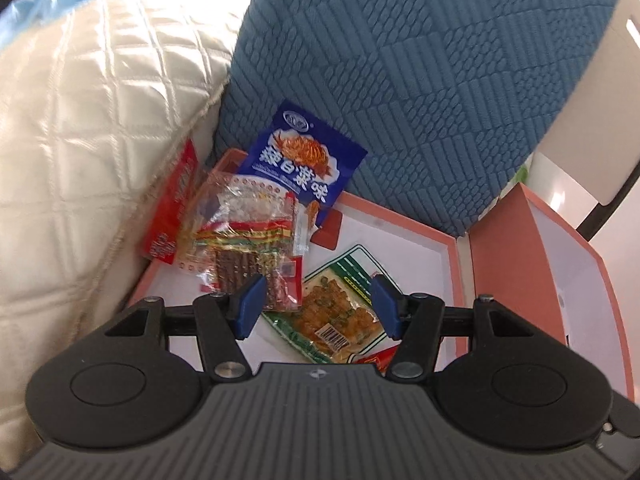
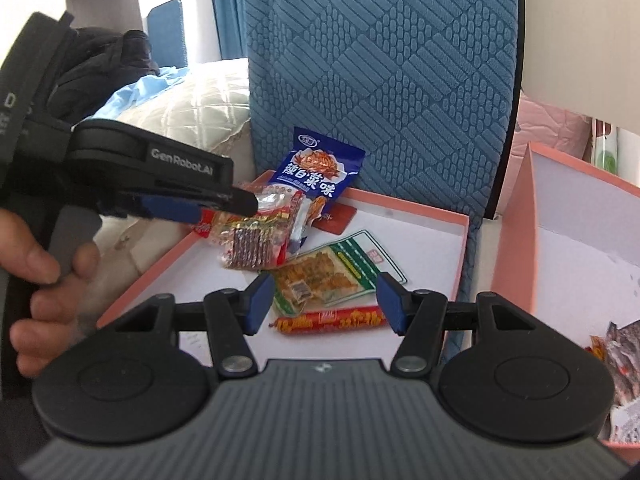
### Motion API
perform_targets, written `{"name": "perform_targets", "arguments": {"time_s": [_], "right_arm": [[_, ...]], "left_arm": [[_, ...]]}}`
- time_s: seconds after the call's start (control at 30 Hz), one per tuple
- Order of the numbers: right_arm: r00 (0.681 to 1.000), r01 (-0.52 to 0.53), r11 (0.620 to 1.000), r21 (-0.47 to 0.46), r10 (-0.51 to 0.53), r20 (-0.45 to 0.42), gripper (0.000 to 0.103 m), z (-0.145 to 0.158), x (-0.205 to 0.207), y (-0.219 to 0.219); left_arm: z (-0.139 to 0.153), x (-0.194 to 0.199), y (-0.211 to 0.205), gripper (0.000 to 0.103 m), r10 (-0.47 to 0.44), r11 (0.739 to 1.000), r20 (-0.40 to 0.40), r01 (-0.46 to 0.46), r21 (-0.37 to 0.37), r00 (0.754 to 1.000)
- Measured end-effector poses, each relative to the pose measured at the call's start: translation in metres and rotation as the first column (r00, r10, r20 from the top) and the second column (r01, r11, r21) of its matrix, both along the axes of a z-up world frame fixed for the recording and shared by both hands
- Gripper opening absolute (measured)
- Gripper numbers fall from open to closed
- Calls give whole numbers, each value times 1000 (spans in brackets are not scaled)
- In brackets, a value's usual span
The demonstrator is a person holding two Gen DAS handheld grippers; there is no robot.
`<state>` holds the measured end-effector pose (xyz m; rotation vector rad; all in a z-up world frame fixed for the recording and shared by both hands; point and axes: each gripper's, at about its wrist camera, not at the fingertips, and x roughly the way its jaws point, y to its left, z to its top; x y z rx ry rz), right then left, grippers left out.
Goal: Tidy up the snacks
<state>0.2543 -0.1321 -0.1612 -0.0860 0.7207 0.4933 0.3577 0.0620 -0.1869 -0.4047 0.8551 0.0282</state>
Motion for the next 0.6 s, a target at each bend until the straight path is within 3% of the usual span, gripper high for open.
{"name": "perform_targets", "arguments": {"time_s": [0.33, 0.6], "right_arm": [[996, -33, 999, -26, 30, -82, 59, -30, 34, 15], [989, -30, 998, -49, 23, -147, 59, -52, 62, 23]], "left_arm": [[-45, 43, 17, 64, 27, 996, -127, -38, -81, 992], [-61, 70, 29, 69, 20, 995, -156, -35, -90, 988]]}}
